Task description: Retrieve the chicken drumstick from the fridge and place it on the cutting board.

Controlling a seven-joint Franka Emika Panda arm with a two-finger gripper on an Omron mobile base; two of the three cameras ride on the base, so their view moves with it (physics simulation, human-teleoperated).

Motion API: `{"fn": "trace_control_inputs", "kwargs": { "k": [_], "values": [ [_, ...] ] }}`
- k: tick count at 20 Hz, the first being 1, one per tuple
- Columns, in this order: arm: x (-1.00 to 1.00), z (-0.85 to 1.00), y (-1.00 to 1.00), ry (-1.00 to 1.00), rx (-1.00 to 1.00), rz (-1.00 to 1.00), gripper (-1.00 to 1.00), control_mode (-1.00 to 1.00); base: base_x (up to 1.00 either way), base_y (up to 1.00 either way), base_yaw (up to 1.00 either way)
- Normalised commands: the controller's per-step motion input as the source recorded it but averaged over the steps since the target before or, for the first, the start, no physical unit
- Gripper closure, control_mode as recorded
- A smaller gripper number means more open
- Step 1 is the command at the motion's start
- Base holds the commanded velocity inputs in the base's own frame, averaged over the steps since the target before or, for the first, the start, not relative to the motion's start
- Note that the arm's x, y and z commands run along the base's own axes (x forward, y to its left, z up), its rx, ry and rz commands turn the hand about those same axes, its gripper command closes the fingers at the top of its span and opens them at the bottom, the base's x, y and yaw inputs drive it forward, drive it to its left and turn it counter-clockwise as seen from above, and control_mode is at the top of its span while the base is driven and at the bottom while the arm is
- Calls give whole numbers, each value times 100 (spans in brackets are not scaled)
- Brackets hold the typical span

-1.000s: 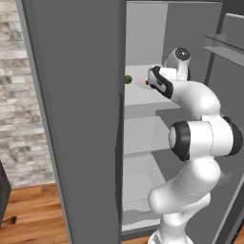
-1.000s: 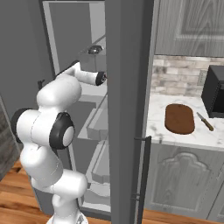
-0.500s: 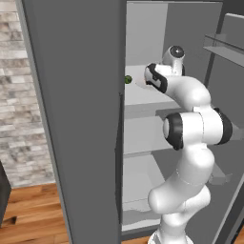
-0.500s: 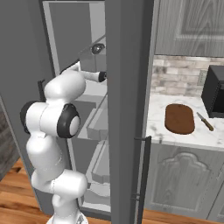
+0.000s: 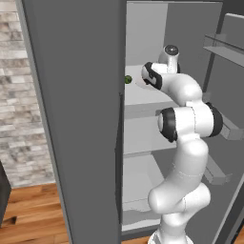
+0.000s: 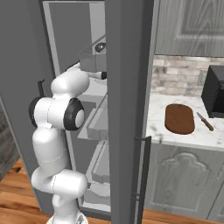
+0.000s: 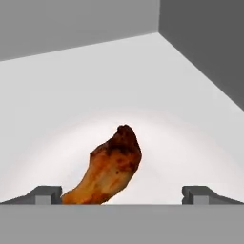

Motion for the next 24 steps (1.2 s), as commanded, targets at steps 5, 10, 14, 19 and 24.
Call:
{"fn": "trace_control_inputs", "kwargs": {
  "k": [5,10,14,19,24],
  "values": [
    [34,-20,0,7,0,0,-100,-100,0,0,0],
    [33,-9,0,1,0,0,-100,-100,0,0,0],
    [27,-13,0,1,0,0,-100,-100,0,0,0],
    [6,-21,0,0,0,0,-100,-100,0,0,0],
    [0,-42,0,1,3,0,100,-100,0,0,0]
  ]
}}
